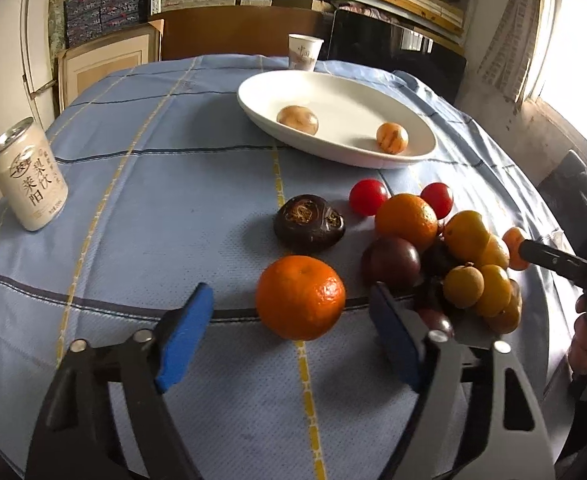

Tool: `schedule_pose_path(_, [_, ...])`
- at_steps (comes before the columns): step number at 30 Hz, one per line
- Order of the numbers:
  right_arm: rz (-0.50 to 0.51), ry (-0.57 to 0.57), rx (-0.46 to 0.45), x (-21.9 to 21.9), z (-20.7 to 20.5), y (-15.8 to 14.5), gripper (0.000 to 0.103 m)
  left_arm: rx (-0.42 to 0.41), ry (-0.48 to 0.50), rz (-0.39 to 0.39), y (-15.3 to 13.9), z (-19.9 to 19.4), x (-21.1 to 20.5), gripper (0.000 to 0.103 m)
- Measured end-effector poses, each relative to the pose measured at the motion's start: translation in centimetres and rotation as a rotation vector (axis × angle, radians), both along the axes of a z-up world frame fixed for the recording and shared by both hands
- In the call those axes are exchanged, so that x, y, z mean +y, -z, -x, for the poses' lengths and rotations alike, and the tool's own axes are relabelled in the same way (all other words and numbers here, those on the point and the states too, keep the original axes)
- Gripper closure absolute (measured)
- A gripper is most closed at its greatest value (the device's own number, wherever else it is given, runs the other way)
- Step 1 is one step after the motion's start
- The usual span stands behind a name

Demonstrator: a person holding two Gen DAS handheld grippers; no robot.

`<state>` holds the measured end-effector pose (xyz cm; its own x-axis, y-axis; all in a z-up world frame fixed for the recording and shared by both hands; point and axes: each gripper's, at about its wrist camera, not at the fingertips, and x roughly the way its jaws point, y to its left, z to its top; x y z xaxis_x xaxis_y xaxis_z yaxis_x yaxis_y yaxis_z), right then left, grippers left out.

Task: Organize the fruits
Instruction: 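Grasp the tangerine with the left tool while the right tool grasps a large orange fruit, then place both fruits on the white plate and open both tools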

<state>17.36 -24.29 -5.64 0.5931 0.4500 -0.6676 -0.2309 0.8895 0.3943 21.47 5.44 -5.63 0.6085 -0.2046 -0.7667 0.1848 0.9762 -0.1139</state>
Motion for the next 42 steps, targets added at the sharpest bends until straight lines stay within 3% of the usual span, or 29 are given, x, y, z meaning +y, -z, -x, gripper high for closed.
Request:
schedule_pose_path(2, [0.001,0.002,-0.001,0.0,0.0,-0.1,0.058,0.009,0.001,0.002,0.2,-0.2,-0.1,0.030])
schedule_pose_path(7, [-0.001,0.004,0.000,-0.1,0.0,-0.1,0.058,0.043,0.006,0.020,0.7,-0.9,0.1,0.049])
schedule_pose_path(12, [0.002,0.002,-0.002,-0.1,0.0,-0.1,0.058,0.047,0.027,0.032,0.8,-0.8,-0.1,0.057])
schedule_pose_path(18, [-0.021,0.000,-0.008,-0.4,-0.1,-0.2,0.058,0.030,0.013,0.044,0.2,-0.6,0.2,0.058])
schedule_pose_path(23, [-0.018,-0.042,-0.016,0.0,-1.3,-2.6,0.058,-0.026,0.044,0.049,-3.2,-1.6,0.4,0.058])
schedule_pose_path(28, [0.017,-0.075,-0.090,1.9,-5.3,-6.4,0.058,-0.051,0.084,0.085,-6.8,-6.1,-1.1,0.058])
schedule_pose_path(32, [0.017,-0.063,-0.092,4.0,-10.0,-6.7,0.058,-0.034,0.093,0.114,-7.9,-11.6,-3.3,0.058])
schedule_pose_path(36, [0.066,-0.003,-0.083,5.3,-14.5,-5.4,0.058,0.000,0.068,0.060,-6.6,-17.0,-5.9,0.058])
schedule_pose_path(42, [0.086,0.046,-0.029,5.4,-18.5,-2.9,0.058,0.049,0.047,0.005,-3.8,-20.8,-7.7,0.058])
